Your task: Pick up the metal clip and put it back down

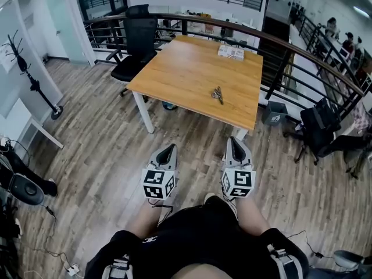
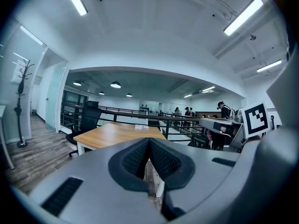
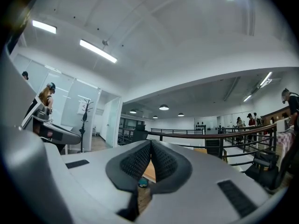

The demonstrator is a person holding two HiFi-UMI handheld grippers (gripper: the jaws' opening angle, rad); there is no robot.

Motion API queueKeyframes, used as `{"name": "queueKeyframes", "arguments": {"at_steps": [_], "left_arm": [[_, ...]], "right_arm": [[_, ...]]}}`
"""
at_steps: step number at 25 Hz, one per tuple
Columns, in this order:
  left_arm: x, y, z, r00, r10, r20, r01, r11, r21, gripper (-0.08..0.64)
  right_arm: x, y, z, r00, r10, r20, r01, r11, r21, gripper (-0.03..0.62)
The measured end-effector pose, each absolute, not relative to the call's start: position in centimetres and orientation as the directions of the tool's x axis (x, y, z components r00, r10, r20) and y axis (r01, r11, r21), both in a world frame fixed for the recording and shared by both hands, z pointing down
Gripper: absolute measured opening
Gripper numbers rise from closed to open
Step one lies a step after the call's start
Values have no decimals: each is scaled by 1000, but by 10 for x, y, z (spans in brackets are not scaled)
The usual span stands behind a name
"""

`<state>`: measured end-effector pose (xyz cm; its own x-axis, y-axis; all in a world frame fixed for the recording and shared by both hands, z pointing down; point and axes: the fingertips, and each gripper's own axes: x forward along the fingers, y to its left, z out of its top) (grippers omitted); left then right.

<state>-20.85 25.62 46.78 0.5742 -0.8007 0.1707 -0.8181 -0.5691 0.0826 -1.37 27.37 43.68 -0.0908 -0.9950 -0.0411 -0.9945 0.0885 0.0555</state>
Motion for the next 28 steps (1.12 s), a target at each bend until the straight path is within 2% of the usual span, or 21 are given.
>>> {"name": "queueKeyframes", "arguments": {"at_steps": [7,15,23,28], "left_arm": [[-198,204,492,558,-803,208,-828,-554,83,11],[-147,57,500,527,-815,239,-846,-528,65,11],[-47,-103,472,512,-824,242,-853,-521,30,11],[6,-164,465,529,-809,256,-836,-548,-5,11]], "right_arm": [[-2,213,463,-88,-996,-18,-995,86,56,15],[55,51,479,-93,-996,0,-993,93,73,15],[142,-113,462,-153,-988,8,-986,153,73,15],[179,-178,460,-171,-985,22,-983,172,65,15]]}}
